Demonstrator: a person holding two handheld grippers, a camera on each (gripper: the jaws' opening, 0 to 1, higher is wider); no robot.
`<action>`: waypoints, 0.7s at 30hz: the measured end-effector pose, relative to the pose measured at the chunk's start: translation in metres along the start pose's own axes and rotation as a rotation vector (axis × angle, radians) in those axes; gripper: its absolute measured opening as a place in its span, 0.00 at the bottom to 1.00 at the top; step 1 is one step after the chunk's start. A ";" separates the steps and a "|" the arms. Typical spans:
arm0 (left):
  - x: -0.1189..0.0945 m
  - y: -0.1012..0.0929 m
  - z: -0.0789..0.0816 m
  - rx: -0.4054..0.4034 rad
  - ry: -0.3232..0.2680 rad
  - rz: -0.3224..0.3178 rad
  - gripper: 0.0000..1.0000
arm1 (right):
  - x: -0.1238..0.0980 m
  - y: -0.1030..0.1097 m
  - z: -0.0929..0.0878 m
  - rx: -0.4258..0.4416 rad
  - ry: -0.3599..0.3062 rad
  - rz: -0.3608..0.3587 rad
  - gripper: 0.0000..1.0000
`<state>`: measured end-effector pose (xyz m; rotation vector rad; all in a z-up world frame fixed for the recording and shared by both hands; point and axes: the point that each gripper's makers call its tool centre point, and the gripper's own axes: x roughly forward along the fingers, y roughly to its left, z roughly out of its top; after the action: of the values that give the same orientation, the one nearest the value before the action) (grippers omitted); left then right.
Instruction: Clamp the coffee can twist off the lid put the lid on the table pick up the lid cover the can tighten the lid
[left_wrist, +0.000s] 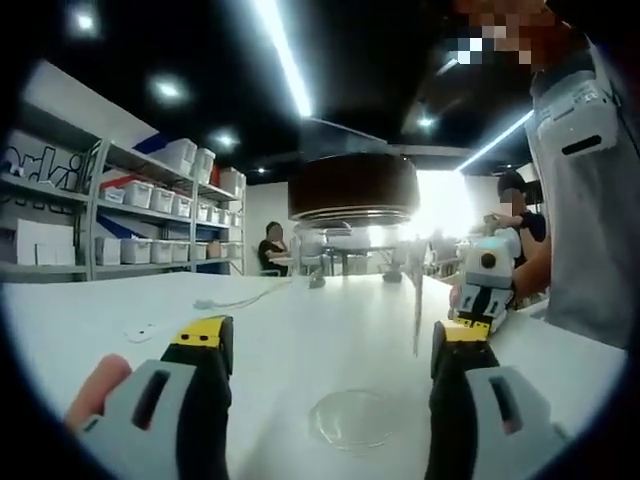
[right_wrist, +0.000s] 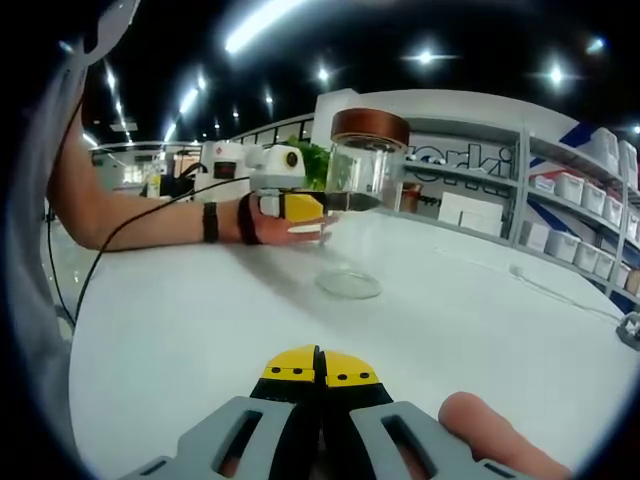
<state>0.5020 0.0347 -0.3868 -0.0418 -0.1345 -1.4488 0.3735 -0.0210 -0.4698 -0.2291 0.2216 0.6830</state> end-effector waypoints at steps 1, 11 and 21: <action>0.003 -0.001 0.000 -0.006 -0.003 -0.004 0.72 | 0.000 0.000 0.000 -0.001 0.000 -0.001 0.00; 0.020 -0.010 -0.009 0.010 0.030 -0.013 0.68 | 0.000 0.001 0.001 -0.002 0.000 -0.002 0.00; 0.021 -0.010 -0.012 0.018 0.050 0.006 0.64 | 0.000 0.001 0.001 -0.003 0.001 -0.006 0.00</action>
<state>0.4958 0.0113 -0.3966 0.0086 -0.1063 -1.4410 0.3733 -0.0204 -0.4690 -0.2331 0.2207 0.6775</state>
